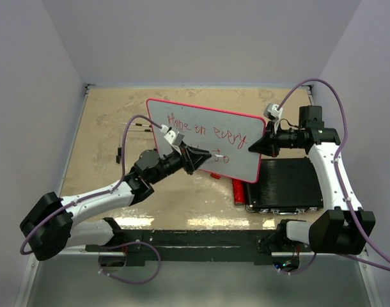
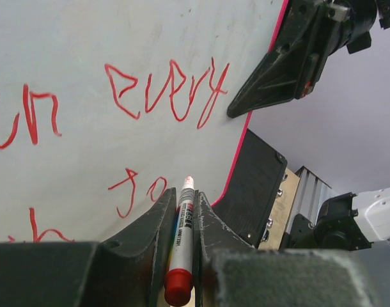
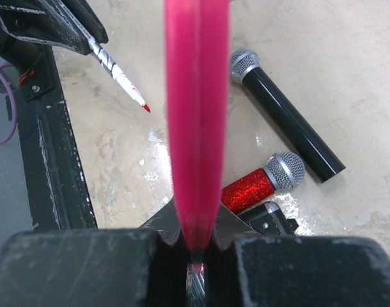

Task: Write a sentence on the whiteboard

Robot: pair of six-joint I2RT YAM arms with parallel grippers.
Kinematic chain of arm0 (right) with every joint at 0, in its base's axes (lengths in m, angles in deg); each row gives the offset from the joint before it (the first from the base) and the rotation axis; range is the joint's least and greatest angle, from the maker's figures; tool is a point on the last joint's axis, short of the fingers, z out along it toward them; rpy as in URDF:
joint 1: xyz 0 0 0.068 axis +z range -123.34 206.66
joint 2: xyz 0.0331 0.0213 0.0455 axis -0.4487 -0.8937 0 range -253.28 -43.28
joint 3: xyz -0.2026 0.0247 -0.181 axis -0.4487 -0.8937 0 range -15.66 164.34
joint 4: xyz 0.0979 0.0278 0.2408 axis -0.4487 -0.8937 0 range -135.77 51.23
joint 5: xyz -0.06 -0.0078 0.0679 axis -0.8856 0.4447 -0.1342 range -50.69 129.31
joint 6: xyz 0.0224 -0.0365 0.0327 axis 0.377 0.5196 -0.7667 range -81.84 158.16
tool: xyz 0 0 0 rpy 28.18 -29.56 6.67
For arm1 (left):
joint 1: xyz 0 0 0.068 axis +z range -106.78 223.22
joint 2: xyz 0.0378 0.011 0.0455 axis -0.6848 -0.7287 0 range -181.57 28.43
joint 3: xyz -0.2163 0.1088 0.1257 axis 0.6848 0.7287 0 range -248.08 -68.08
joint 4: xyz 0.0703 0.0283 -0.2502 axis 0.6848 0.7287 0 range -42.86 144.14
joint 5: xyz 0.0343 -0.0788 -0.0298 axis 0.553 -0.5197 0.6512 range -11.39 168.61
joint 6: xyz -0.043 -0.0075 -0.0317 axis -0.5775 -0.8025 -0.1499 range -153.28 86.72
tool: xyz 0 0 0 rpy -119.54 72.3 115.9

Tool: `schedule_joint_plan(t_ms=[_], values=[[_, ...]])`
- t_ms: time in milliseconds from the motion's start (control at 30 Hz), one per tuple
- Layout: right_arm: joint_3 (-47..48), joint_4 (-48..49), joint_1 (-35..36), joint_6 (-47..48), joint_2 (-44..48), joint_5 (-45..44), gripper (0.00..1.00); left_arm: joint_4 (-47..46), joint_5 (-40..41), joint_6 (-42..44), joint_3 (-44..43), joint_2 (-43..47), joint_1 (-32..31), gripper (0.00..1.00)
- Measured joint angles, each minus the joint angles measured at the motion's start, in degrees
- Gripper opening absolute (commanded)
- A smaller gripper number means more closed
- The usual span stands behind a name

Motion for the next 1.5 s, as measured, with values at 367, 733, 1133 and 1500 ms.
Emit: schedule_joint_plan(t_ms=[367, 733, 1133, 1500], values=[[-0.02, 0.00, 0.00, -0.17, 0.00, 0.00, 0.00, 0.39, 0.61, -2.56, 5.66, 2.86, 0.02, 0.00], [-0.02, 0.00, 0.00, -0.20, 0.00, 0.00, 0.00, -4.50, 4.59, -4.17, 4.13, -2.89, -4.00, 0.00], [-0.09, 0.00, 0.00, -0.20, 0.00, 0.07, 0.00, -8.24, 10.95, -4.17, 2.10, -7.02, -5.40, 0.00], [-0.09, 0.00, 0.00, -0.20, 0.00, 0.07, 0.00, -9.55, 12.94, -4.20, 1.07, -9.90, -6.47, 0.00]])
